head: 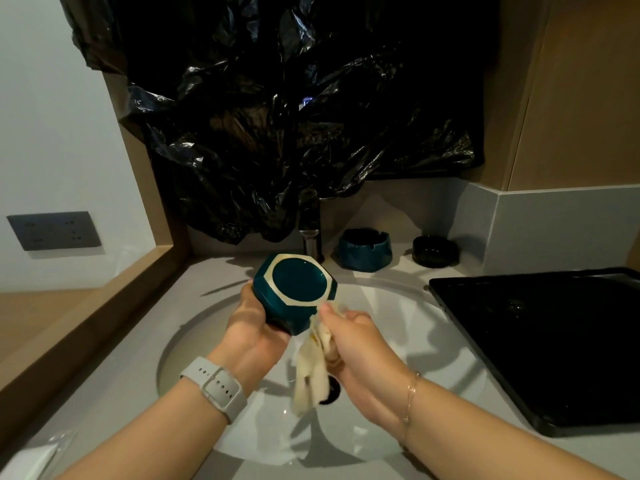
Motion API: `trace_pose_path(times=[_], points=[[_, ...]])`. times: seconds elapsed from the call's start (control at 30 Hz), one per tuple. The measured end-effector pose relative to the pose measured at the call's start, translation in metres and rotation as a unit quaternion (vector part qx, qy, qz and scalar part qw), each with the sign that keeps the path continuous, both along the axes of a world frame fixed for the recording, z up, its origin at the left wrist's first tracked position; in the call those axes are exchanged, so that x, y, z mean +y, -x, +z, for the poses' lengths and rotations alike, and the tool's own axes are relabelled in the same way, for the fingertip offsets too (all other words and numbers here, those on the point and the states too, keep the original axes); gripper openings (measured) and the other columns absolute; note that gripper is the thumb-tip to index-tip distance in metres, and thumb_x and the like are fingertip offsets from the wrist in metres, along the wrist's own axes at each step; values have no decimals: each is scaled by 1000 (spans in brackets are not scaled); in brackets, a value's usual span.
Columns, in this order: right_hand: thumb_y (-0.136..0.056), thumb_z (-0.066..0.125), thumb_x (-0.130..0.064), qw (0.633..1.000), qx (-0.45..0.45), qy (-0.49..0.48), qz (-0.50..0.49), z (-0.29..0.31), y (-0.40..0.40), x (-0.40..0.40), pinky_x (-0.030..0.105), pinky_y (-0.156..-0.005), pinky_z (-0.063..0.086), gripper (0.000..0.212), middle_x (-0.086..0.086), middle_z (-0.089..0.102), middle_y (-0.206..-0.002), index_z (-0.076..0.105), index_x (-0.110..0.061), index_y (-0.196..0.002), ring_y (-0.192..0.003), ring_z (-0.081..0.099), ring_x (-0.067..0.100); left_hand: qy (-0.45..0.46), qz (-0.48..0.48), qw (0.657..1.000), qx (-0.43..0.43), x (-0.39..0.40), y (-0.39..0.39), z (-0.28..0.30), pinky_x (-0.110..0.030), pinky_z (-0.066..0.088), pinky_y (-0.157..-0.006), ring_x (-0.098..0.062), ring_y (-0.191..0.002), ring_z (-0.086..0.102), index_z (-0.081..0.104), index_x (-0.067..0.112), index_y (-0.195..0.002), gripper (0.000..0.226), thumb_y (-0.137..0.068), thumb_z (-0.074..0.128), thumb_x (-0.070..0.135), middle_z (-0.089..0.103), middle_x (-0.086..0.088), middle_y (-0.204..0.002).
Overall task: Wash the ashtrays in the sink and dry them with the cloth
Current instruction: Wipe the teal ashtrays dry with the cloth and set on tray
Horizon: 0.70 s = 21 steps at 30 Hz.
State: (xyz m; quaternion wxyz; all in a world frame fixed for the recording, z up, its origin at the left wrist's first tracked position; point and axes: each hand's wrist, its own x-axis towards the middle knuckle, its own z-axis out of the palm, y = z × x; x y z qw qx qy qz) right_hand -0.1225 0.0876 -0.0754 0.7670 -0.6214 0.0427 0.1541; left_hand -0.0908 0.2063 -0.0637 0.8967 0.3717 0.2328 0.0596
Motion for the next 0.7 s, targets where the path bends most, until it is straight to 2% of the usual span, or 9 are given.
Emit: trace_pose_path(times=[0.03, 0.1, 0.2, 0.27, 0.3, 0.4, 0.57, 0.63, 0.7], points=[[-97, 53, -36, 1000, -7, -1, -5, -1, -1, 2, 34, -80, 53, 32, 11, 63, -93, 44, -14, -118, -87, 63, 22, 11, 3, 1000, 2, 0, 0, 1, -45, 53, -67, -30, -72, 60, 61, 13, -105, 40, -105, 32, 41, 65, -11, -97], [-98, 50, -34, 999, -25, 11, -34, 3, -13, 2, 30, -72, 51, 30, 11, 60, -92, 45, -12, -117, -82, 60, 22, 33, 2, 999, 5, 0, 2, 2, -49, 48, -59, -33, -78, 62, 62, 13, -107, 40, -104, 34, 42, 67, -13, -95], [-100, 44, -35, 996, -32, 10, -80, 11, -25, -4, 20, -46, 42, 26, 12, 56, -84, 46, -13, -112, -58, 52, 17, 30, -19, 999, 10, -4, 4, -1, -52, 49, -59, -34, -82, 65, 66, 13, -102, 34, -102, 43, 38, 70, -14, -91], [-101, 42, -35, 997, -28, 8, -74, 6, -19, -5, 19, -39, 38, 26, 12, 53, -73, 46, -13, -113, -43, 49, 14, 22, -33, 999, 9, -7, 7, 0, -50, 49, -61, -33, -80, 65, 66, 13, -95, 32, -101, 45, 36, 71, -14, -84], [-101, 42, -36, 998, -21, 7, -58, 4, -12, -5, 21, -42, 40, 25, 11, 52, -71, 45, -14, -112, -45, 50, 15, 18, -36, 999, 9, -8, 8, 2, -49, 48, -60, -32, -78, 64, 66, 13, -93, 32, -101, 45, 36, 71, -13, -79], [-99, 46, -38, 999, -33, -2, -35, 3, -2, -2, 29, -63, 48, 21, 8, 60, -91, 42, -19, -109, -78, 60, 18, 33, -38, 999, 13, -5, 9, 7, -46, 46, -57, -32, -76, 63, 65, 11, -94, 37, -102, 42, 39, 69, -14, -83], [-100, 42, -33, 986, -129, 39, -101, 13, -21, -10, 26, -57, 44, 18, 10, 55, -87, 44, -15, -105, -69, 52, 18, 42, -64, 997, 5, -9, 12, 9, -57, 49, -83, -36, -88, 64, 67, 13, -92, 37, -103, 41, 37, 70, -17, -100], [-100, 42, -32, 985, -144, 56, -73, 7, -14, -10, 21, -54, 43, 15, 8, 52, -84, 40, -17, -98, -68, 51, 16, 51, -59, 997, 4, -8, 12, 8, -59, 48, -80, -36, -86, 63, 66, 11, -93, 40, -103, 40, 40, 70, -17, -100], [-98, 47, -30, 975, -194, 100, -47, -2, -7, -6, 11, -57, 43, 12, 1, 54, -93, 39, -20, -98, -75, 53, 6, 73, -43, 996, 8, -4, 12, 9, -55, 47, -73, -37, -91, 63, 63, 5, -101, 44, -104, 38, 41, 68, -19, -105]])
